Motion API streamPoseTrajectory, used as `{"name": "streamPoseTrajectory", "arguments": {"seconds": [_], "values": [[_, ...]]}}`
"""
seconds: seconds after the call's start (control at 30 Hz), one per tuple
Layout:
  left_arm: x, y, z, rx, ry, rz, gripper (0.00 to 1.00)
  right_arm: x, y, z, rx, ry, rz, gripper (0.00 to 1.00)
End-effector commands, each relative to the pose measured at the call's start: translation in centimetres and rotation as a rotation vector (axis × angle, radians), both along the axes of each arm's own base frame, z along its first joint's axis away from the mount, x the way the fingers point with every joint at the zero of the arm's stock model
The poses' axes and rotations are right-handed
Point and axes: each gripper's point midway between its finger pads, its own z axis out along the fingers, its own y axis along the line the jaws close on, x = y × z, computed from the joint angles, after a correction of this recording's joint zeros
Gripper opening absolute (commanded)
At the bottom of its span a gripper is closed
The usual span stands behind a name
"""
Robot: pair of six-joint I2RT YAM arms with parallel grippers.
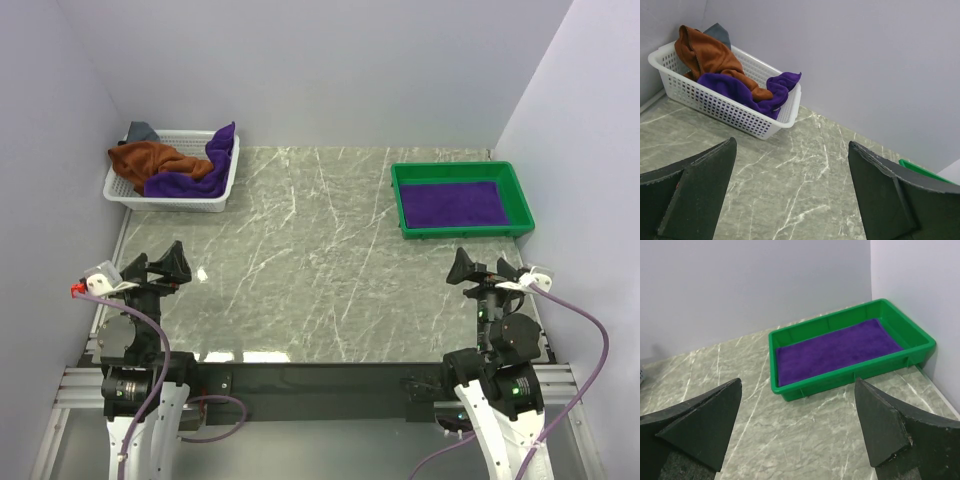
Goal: Fold and stack the towels
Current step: Grab crumpled towel
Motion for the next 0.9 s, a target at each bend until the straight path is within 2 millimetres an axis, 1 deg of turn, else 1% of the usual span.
{"name": "streamPoseTrajectory", "arguments": {"seconds": [0.0,0.1,0.17,0.2,0.27,0.3,0.37,0.4,0.43,0.47,0.5,0.53,0.57,0.6,0.67,0.7,0.73,0.77,0.8,0.83,0.87], "values": [[-0.6,0.3,1.3,-0.015,-0.046,0.017,0.99,-6.3,-1.6,5.5,0.065,-0.322,-0.01,1.0],[0.4,1.1,0.8,-0.03,-0.01,0.061,1.0,-6.3,-1.5,5.5,0.065,-0.319,-0.005,1.0],[1.3,1.4,1.0,-0.077,-0.012,0.076,0.99,-6.0,-1.3,5.3,0.063,-0.311,0.007,1.0],[2.4,1.2,0.2,-0.093,0.031,0.072,1.0,-5.9,-1.3,5.2,0.064,-0.308,0.008,1.0],[3.8,1.0,0.0,-0.157,0.052,0.065,0.99,-5.6,-0.9,5.1,0.068,-0.296,0.034,1.0],[5.2,1.0,-0.8,-0.179,0.112,0.076,0.99,-5.6,-0.8,5.0,0.071,-0.287,0.036,1.0],[6.7,1.1,-1.2,-0.228,0.159,0.089,0.99,-5.4,-0.7,4.9,0.077,-0.273,0.041,1.0],[8.3,1.2,-1.6,-0.233,0.217,0.106,0.99,-5.3,-0.7,4.8,0.077,-0.268,0.045,1.0],[9.1,1.3,-1.8,-0.247,0.248,0.117,0.99,-5.2,-0.6,4.8,0.078,-0.267,0.049,1.0],[10.8,1.3,-3.4,-0.25,0.33,0.131,0.99,-5.1,-0.4,4.8,0.077,-0.265,0.058,1.0],[11.6,1.5,-2.2,-0.256,0.332,0.149,0.99,-5.1,-0.3,4.8,0.073,-0.266,0.066,1.0],[12.4,1.6,-2.2,-0.268,0.357,0.164,0.99,-5.1,-0.2,4.8,0.074,-0.267,0.071,1.0],[13.9,1.7,-3.7,-0.266,0.431,0.183,0.99,-5.0,-0.1,4.7,0.071,-0.266,0.075,1.0],[14.8,1.9,-1.9,-0.265,0.421,0.191,0.99,-5.0,0.0,4.8,0.069,-0.269,0.08,1.0],[16.4,2.0,-1.6,-0.267,0.456,0.204,0.99,-5.1,0.0,4.7,0.07,-0.271,0.08,1.0],[17.9,1.9,-1.1,-0.269,0.469,0.205,0.99,-5.0,-0.1,4.6,0.069,-0.266,0.077,1.0],[18.7,1.6,-0.9,-0.264,0.476,0.185,1.0,-5.0,-0.1,4.6,0.071,-0.266,0.074,1.0],[19.8,1.5,-1.6,-0.258,0.501,0.182,0.99,-4.9,-0.1,4.5,0.077,-0.26,0.072,1.0],[20.5,1.4,-0.6,-0.257,0.482,0.177,0.99,-4.8,-0.2,4.5,0.078,-0.253,0.069,1.0],[21.1,1.7,-0.7,-0.248,0.487,0.189,0.99,-4.8,-0.2,4.5,0.079,-0.25,0.07,1.0],[22.0,1.9,-1.8,-0.241,0.518,0.204,0.99,-4.9,-0.1,4.5,0.076,-0.249,0.072,1.0]]}}
